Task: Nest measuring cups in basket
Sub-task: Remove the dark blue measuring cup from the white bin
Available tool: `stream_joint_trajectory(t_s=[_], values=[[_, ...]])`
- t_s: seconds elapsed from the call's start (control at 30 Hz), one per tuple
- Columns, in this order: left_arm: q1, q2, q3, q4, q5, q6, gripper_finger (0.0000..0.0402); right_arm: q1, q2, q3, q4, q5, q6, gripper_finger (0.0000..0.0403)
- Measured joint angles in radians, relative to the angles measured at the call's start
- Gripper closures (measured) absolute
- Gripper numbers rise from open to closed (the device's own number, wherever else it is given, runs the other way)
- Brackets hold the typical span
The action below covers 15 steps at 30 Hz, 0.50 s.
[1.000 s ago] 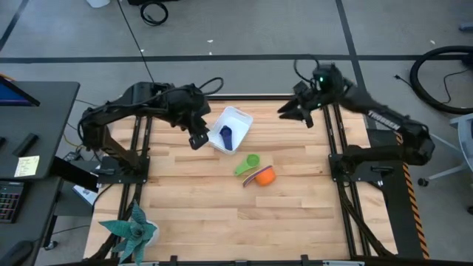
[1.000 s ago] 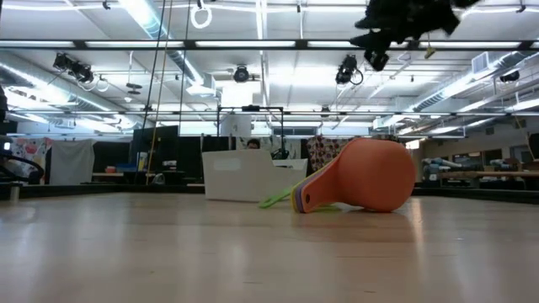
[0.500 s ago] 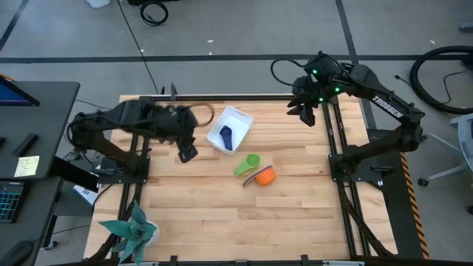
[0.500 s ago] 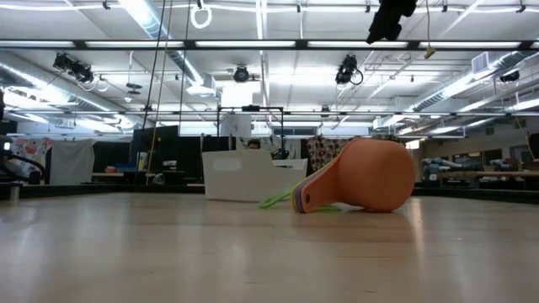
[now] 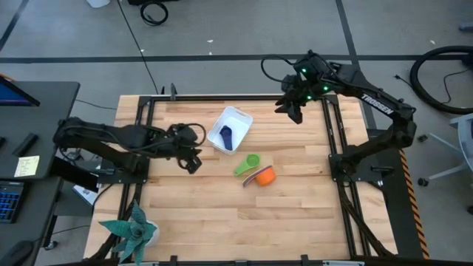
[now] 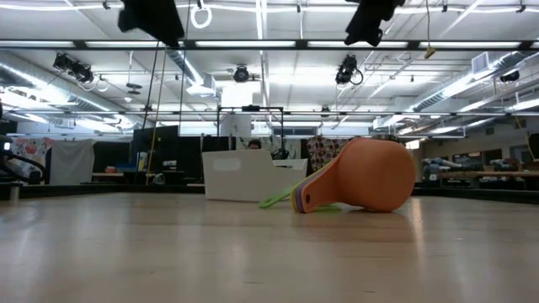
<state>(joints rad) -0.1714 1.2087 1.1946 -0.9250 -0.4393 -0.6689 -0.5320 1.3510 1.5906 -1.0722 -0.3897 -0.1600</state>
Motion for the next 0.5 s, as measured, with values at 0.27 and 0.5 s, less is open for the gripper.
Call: stream_joint_trajectory(t_s=[0.27,0.5], values=[[0.121,0.004,-0.102,0.2,0.082,0.041,0.026,0.016,0.086,0.0,0.168,-0.033,-0.017,0.025],[0.174,0.004,-0.102,0.27,0.153,0.124,0.026,0.099,0.21,0.0,0.256,0.099,-0.239,0.0252]])
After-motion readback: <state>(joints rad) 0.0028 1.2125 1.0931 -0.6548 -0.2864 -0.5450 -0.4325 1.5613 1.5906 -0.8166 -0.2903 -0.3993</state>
